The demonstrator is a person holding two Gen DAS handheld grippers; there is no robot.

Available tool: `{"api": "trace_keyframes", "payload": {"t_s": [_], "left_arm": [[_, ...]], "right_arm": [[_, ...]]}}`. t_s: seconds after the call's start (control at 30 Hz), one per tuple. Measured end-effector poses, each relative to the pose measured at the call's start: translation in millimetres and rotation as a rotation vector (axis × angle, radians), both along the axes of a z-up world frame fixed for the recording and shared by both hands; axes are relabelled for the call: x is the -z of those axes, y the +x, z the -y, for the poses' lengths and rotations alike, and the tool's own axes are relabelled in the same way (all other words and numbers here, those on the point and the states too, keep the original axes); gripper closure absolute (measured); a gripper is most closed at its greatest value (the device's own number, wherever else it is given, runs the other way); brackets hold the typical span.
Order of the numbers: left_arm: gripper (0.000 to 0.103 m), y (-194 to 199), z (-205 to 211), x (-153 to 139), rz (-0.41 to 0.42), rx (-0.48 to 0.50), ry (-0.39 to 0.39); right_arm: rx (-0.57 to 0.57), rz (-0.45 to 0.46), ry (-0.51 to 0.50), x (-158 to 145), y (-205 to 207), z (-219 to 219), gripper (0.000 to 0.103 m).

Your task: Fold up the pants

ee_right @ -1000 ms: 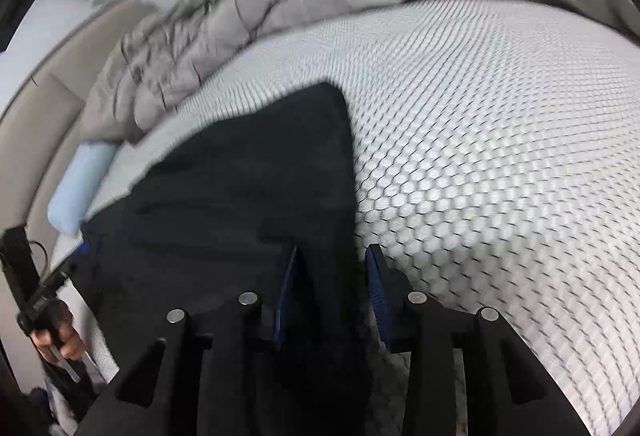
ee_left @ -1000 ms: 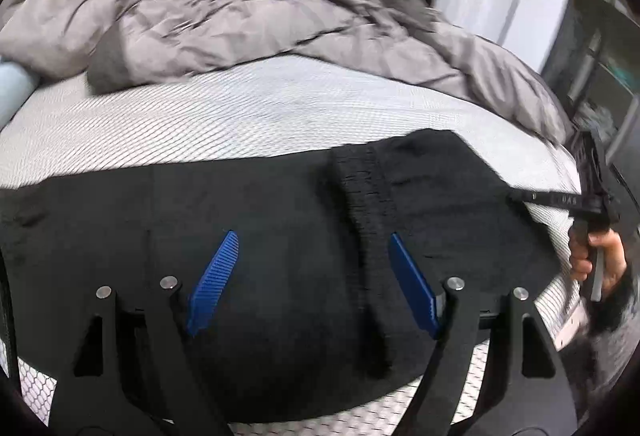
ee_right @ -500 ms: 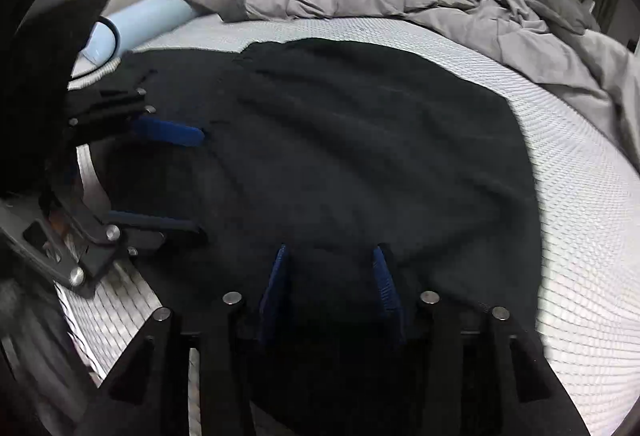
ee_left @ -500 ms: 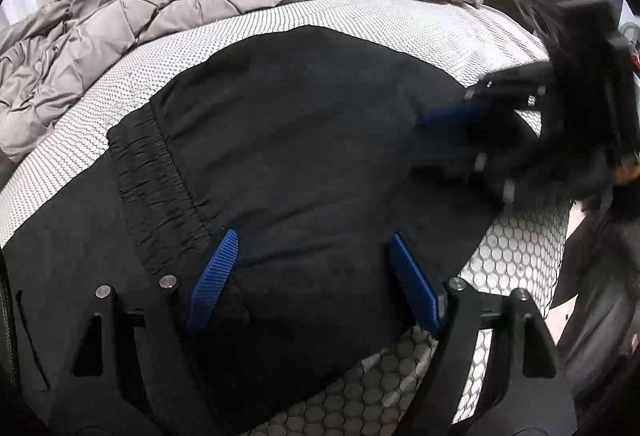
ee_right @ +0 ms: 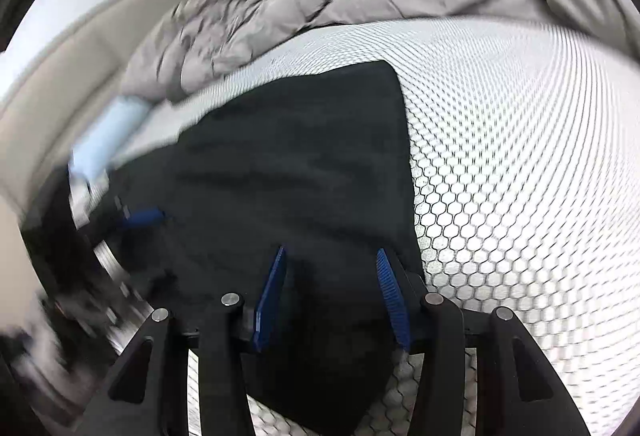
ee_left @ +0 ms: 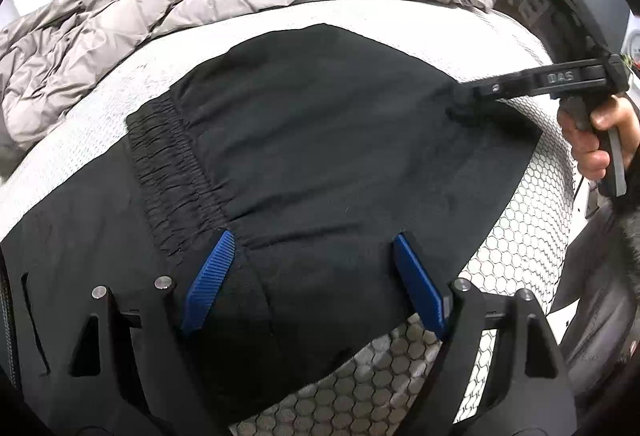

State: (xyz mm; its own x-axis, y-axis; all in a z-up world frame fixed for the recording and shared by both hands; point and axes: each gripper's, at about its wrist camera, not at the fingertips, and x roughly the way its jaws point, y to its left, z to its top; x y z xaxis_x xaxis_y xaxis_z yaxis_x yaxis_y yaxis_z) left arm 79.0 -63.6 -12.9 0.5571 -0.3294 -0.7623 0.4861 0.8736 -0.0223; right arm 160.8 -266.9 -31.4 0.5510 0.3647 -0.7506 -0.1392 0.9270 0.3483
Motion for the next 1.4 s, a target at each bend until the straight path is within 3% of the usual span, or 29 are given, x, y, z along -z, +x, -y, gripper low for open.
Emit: {"api": "trace_keyframes", "payload": {"t_s": [0.03,0.07,0.17,0.2,0.27,0.33,0.47,0.6,0.7,0.77,0.83,0.87,0.93,1.07,1.23,1.4], "left_arm": [[0.023,-0.9,-5.8,-2.2,-0.011,-0.014,-0.026],[0.023,-3.6,-13.1,-5.3,-0.018,-0.035,-0.061],[0.023,-13.2,-58.5,-13.3,-0.048,-0.192,-0.166],[0.023,-17.5,-76.9,-16.2,-0.053,-0.259,-0.195],[0.023,-32.6,-128.4,-27.4,-0.032,-0.448,-0.264],[0.022,-48.8,-170.4,-32.4,-0.016,-0.6,-0.314],[0.022,-90.5,-256.1,-15.1,-0.077,-0.871,-0.52],[0.024,-96.1,-307.3,20.3,-0.142,-0.976,-0.689],[0.029,-84.6,-333.2,24.0,-0.084,-1.052,-0.705],[0.038,-71.4,-347.4,27.1,-0.089,-1.081,-0.705],[0.077,-67.3,-356.6,29.4,-0.091,-1.137,-0.683],[0.088,-64.5,-356.4,28.5,-0.089,-1.14,-0.664],[0.098,-62.8,-351.7,22.1,-0.065,-1.112,-0.622],[0.101,-57.4,-314.0,-23.3,0.069,-1.059,-0.483],[0.102,-41.5,-234.3,-94.0,0.174,-0.836,-0.43],[0.102,-15.5,-98.3,-145.9,0.219,-0.516,-0.387]], "right_arm": [[0.011,-0.014,0.008,3.7,2.0,2.2,0.063],[0.017,-0.019,-0.031,5.7,7.8,-3.0,0.078],[0.015,-0.006,-0.168,0.2,10.7,-11.3,0.085],[0.025,0.007,-0.174,-3.9,9.6,-11.2,0.083],[0.047,0.055,-0.182,-14.2,5.2,-4.4,0.058],[0.084,0.094,-0.166,-23.3,0.1,5.1,0.044],[0.112,0.11,-0.142,-31.4,-3.9,15.5,0.043],[0.101,0.106,-0.133,-31.1,-0.9,12.4,0.043],[0.09,0.112,-0.125,-30.8,-2.5,12.2,0.043],[0.089,0.115,-0.117,-28.1,1.0,6.5,0.043],[0.078,0.111,-0.106,-25.7,5.2,0.6,0.043],[0.075,0.115,-0.106,-25.8,5.0,-0.7,0.043],[0.068,0.118,-0.11,-25.6,5.4,-3.5,0.043],[0.048,0.127,-0.119,-26.4,5.6,-9.5,0.043],[0.031,0.155,-0.123,-32.5,3.3,-11.7,0.043],[0.052,0.169,-0.115,-36.0,-0.6,-4.3,0.043]]}}
